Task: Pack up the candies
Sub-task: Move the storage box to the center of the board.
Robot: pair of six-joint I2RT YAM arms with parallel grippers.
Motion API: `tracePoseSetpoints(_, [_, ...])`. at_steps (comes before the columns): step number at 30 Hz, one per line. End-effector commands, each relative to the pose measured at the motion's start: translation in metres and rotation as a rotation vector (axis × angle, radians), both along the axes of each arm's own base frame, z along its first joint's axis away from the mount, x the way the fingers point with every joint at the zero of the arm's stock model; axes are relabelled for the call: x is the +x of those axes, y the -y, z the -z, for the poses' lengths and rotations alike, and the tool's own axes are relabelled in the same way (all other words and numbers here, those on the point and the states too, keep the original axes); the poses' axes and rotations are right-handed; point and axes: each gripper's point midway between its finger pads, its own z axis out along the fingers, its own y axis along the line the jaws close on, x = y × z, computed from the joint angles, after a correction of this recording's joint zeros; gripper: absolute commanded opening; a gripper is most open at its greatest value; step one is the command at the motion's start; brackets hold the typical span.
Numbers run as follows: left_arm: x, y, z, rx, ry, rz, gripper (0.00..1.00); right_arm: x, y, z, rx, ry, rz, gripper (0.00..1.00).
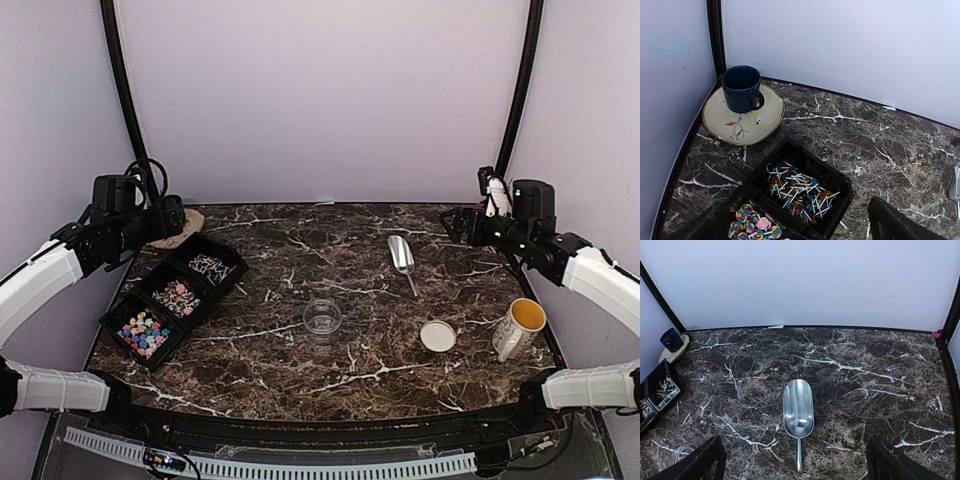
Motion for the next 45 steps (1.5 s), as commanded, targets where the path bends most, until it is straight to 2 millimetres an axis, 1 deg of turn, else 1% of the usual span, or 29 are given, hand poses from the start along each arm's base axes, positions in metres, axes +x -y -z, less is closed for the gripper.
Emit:
tracePoseSetpoints(1, [-0.006,-0.004,0.026,-0.119,-0.068,-0.091,0.99,0.007,-0.008,0.006,0.010,0.016,-0.020,0.98])
tracePoseSetpoints(7, [-0.001,0.009,0.065,-0.245,-0.153,-0.115,0.99,0.011,-0.006,0.016,0.000,-0.006,-0.006,0.98])
tracePoseSetpoints(10, [0.003,0.008,0.082,-0.267,-0.192,-0.155,0.99,0.013,-0.009,0.020,0.003,-0.014,-0.010,0.98])
tracePoseSetpoints(13, [0.008,0.008,0.095,-0.267,-0.221,-0.182,0.99,0.014,-0.011,0.026,-0.001,-0.017,-0.010,0.98])
tracePoseSetpoints(19, [0.016,0.012,0.117,-0.281,-0.291,-0.209,0.95,0.012,-0.021,0.048,-0.022,-0.034,-0.047,0.98])
tracePoseSetpoints(21, [0.017,0.012,0.125,-0.276,-0.312,-0.223,0.95,0.009,-0.025,0.056,-0.031,-0.037,-0.065,0.98])
tracePoseSetpoints(25, [0.016,0.011,0.140,-0.272,-0.350,-0.246,0.92,0.007,-0.028,0.065,-0.036,-0.019,-0.078,0.98])
tracePoseSetpoints(28, [0.020,0.011,0.145,-0.275,-0.356,-0.259,0.87,0.007,-0.030,0.068,-0.033,-0.018,-0.082,0.98])
tracePoseSetpoints(32, [0.026,0.014,0.157,-0.277,-0.387,-0.262,0.80,0.004,-0.032,0.067,-0.028,-0.013,-0.097,0.98])
tracePoseSetpoints(35, [0.029,0.018,0.167,-0.275,-0.423,-0.261,0.70,0.000,-0.034,0.063,-0.016,0.002,-0.105,0.98])
tracePoseSetpoints(38, [0.031,0.020,0.172,-0.274,-0.442,-0.258,0.63,-0.002,-0.035,0.059,-0.002,0.018,-0.113,0.98])
tracePoseSetpoints(41, [0.031,0.025,0.174,-0.281,-0.448,-0.245,0.57,-0.004,-0.036,0.058,0.007,0.021,-0.117,0.98])
tracePoseSetpoints(44, [0.033,0.029,0.172,-0.285,-0.445,-0.233,0.56,-0.004,-0.036,0.059,0.010,0.019,-0.120,0.98])
tracePoseSetpoints(45, [0.033,0.030,0.171,-0.283,-0.444,-0.226,0.54,-0.004,-0.037,0.059,0.013,0.019,-0.120,0.98])
